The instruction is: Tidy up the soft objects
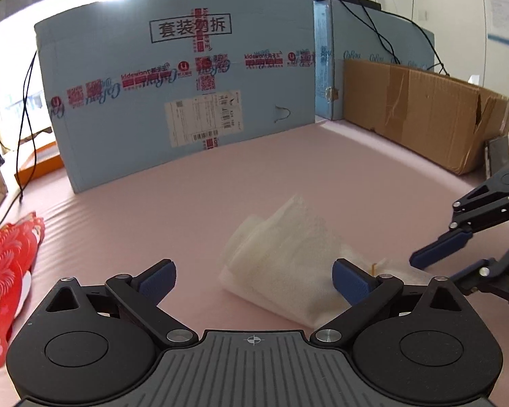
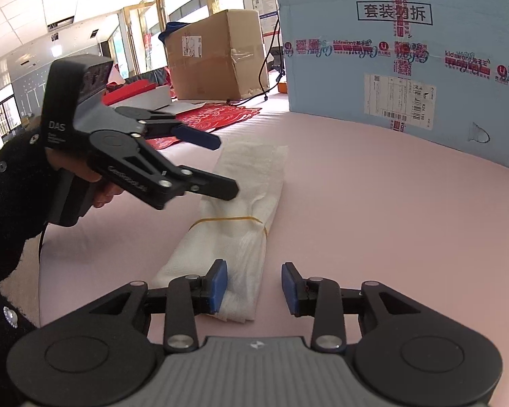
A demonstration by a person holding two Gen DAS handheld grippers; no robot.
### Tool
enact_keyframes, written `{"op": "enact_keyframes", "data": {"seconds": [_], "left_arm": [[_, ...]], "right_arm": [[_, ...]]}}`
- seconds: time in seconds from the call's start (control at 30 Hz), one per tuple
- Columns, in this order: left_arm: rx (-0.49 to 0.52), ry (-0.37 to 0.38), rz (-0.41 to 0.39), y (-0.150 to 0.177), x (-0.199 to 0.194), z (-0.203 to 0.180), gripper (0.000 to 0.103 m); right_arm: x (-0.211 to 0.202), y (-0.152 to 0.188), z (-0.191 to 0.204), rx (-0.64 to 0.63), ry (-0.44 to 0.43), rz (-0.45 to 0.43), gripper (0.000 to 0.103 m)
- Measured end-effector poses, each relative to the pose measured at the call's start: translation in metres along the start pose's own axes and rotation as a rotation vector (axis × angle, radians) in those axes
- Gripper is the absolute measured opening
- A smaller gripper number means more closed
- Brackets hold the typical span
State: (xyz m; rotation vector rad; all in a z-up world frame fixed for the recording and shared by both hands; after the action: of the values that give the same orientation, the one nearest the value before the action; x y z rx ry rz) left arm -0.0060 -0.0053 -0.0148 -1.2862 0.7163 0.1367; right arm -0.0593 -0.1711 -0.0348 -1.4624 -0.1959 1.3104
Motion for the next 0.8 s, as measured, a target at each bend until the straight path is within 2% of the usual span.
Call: {"op": "enact_keyframes", "data": {"seconds": [0.1, 0.2, 0.3, 0.37, 0.43, 0.63, 0.73, 0.8], "left_arm": [[-0.088, 0.013, -0.047, 0.000, -0.013, 0.009, 0.100], [-0.191, 0.008, -0.084, -0.005, -0.012, 0.016, 0.101], [-0.277, -0.006, -0.074, -0.013, 0.006, 0.020, 0.101], [-0.333, -0.002, -0.067, -0.017, 0.017, 0.020, 0.101], [-0.374, -0.002, -0.058, -0.017, 0.024, 0.019, 0.101], [-0.405, 0.010, -0.032, -0.013, 0.037, 0.013, 0.101], [-0.417, 0.024, -0.039, -0.012, 0.035, 0.012, 0.101], [-0.433, 0.037, -0.042, -0.011, 0.035, 0.011, 0.101]], "right_arm": [[-0.005, -0.003, 0.002, 0.028, -0.006, -0.025, 0.041], [-0.014, -0.007, 0.004, 0.073, -0.007, -0.070, 0.051], [-0.019, -0.011, 0.012, 0.117, -0.033, -0.107, 0.064], [-0.016, -0.009, 0.025, 0.093, -0.045, -0.104, 0.075], [-0.009, -0.008, 0.038, 0.034, -0.035, -0.074, 0.080], [0.020, 0.007, 0.053, -0.141, 0.144, 0.058, 0.082], [0.019, 0.007, 0.050, -0.178, 0.199, 0.063, 0.084], [0.014, 0.006, 0.042, -0.208, 0.280, 0.068, 0.084]]}}
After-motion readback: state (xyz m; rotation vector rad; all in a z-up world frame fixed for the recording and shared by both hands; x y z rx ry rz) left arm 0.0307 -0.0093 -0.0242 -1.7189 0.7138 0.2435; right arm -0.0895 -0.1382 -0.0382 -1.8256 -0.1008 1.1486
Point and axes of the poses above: each gripper's, at about its wrist camera, not at the fingertips, and x roughly the way its jaws point, z to its left, y to its underside, the point moved 9 cm from there along x, roughly the way its jaws point, and after that the axes turned 8 degrees about -y, right-handed, at the moved point
